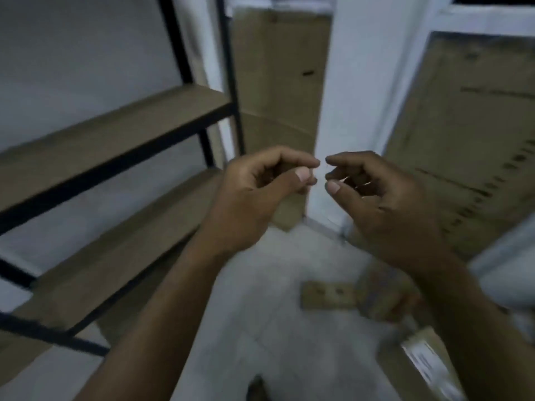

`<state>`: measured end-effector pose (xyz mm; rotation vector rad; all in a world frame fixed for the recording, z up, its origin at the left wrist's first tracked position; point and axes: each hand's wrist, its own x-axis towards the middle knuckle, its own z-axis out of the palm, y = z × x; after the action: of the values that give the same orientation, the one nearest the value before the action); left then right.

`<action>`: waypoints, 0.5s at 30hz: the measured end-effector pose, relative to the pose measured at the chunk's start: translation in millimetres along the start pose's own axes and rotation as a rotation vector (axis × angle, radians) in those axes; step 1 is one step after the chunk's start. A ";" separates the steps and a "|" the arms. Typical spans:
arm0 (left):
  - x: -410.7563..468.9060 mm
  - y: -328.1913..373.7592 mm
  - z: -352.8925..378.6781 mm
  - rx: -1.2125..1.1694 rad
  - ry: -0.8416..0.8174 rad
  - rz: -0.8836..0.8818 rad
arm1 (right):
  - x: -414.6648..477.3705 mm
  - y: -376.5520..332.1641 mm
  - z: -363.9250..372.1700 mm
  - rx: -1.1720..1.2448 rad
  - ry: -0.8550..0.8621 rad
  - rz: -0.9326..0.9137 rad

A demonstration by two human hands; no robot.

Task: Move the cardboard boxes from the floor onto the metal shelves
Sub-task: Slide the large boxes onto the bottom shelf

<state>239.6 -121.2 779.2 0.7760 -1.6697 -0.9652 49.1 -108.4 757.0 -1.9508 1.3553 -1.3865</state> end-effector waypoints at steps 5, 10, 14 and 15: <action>-26.8 12.7 126.1 -0.168 -0.255 -0.048 | -131.7 16.9 -93.8 -0.119 0.184 0.231; -67.0 15.7 244.0 -0.288 -0.454 -0.107 | -261.8 27.8 -169.9 -0.214 0.317 0.494; -85.3 14.4 331.7 -0.338 -0.642 -0.218 | -335.3 31.8 -213.7 -0.195 0.462 0.665; -86.7 11.8 349.9 -0.335 -0.683 -0.234 | -349.1 34.9 -222.2 -0.184 0.490 0.702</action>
<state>-72.4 38.0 693.1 0.4360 -1.9255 -1.7667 -177.5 223.7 652.9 -1.0404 2.1750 -1.4335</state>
